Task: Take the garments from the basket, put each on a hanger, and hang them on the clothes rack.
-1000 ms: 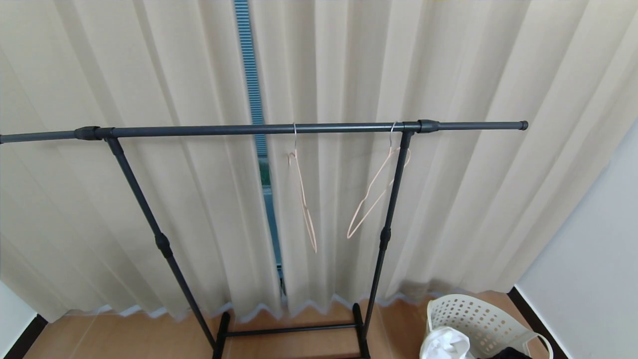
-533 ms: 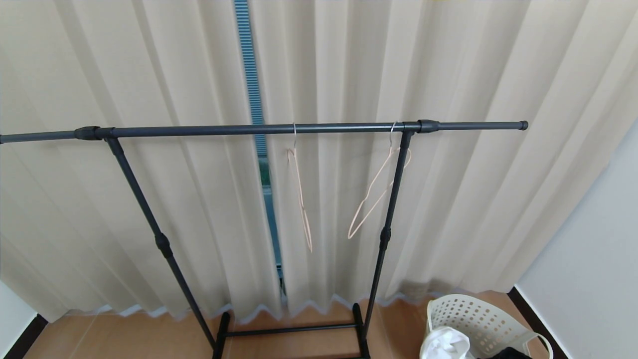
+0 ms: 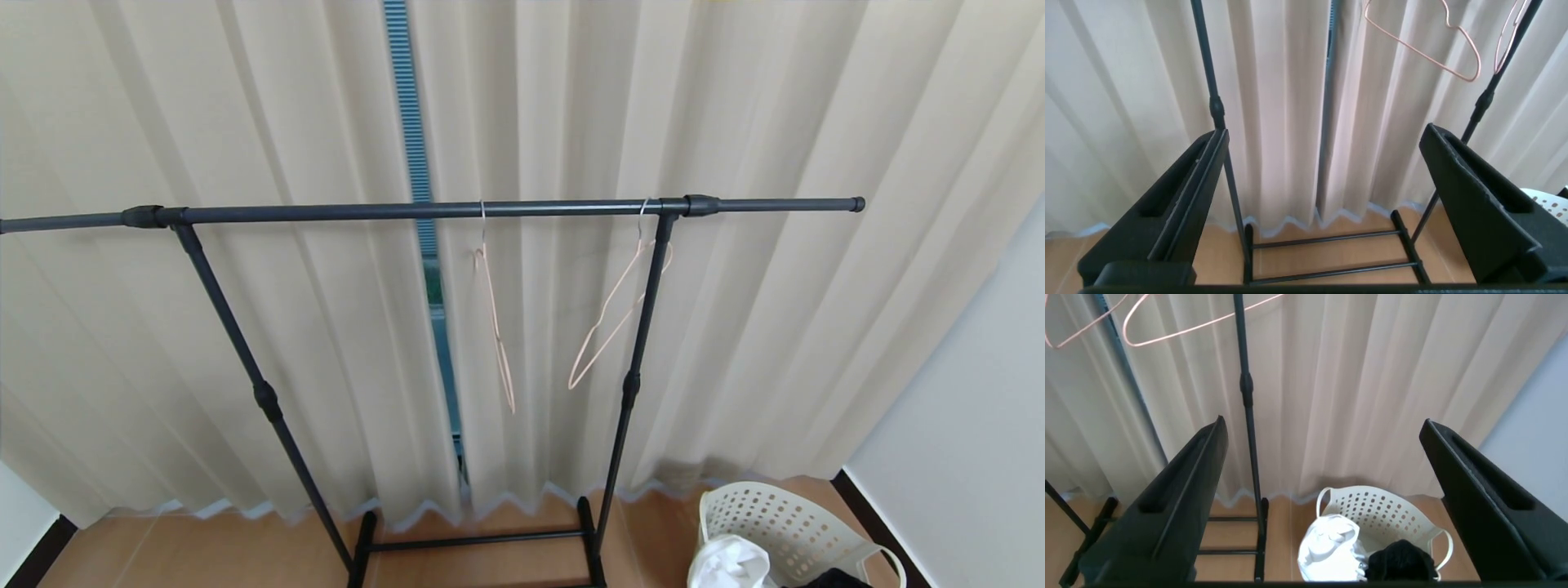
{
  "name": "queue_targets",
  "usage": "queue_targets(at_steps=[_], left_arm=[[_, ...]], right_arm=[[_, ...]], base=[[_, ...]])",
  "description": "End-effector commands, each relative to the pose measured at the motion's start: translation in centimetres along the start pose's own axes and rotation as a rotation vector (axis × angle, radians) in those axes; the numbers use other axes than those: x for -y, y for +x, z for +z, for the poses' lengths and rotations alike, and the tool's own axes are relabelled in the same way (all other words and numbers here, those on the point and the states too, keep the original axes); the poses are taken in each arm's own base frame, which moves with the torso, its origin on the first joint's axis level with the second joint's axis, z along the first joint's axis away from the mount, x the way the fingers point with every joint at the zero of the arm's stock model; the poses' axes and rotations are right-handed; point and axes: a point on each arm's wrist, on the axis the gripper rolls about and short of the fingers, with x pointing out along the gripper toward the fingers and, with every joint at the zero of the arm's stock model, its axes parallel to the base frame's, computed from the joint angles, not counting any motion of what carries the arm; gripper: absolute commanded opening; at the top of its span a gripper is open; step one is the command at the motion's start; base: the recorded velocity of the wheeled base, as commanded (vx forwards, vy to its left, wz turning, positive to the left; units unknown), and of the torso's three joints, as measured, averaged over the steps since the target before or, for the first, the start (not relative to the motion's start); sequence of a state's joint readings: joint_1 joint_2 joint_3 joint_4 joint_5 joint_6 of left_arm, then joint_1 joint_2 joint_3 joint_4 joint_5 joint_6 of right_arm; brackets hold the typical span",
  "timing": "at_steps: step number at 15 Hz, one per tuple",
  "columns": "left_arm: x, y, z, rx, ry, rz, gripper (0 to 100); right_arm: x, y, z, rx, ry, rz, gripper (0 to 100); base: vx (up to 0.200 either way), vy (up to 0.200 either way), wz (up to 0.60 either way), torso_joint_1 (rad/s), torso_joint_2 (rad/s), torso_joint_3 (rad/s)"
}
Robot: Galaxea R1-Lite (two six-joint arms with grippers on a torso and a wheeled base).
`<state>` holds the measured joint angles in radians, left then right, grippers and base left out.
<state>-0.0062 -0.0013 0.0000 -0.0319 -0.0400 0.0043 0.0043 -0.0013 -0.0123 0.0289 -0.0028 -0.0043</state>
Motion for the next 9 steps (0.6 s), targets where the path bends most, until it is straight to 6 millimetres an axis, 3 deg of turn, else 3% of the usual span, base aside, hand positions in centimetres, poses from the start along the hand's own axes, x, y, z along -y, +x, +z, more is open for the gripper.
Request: queue_targets(at_steps=[1,9], left_arm=[[0.0,0.01,0.01,-0.001,0.0,0.0,100],[0.0,0.01,0.01,-0.001,0.0,0.0,100]], right_arm=[[0.0,0.0,0.04,0.0,0.0,0.0,100],[0.0,0.01,0.0,-0.002,0.0,0.0,100]], base=[[0.0,0.0,0.0,-0.144,0.32,0.159],[0.0,0.0,0.0,-0.147,0.35,0.188]])
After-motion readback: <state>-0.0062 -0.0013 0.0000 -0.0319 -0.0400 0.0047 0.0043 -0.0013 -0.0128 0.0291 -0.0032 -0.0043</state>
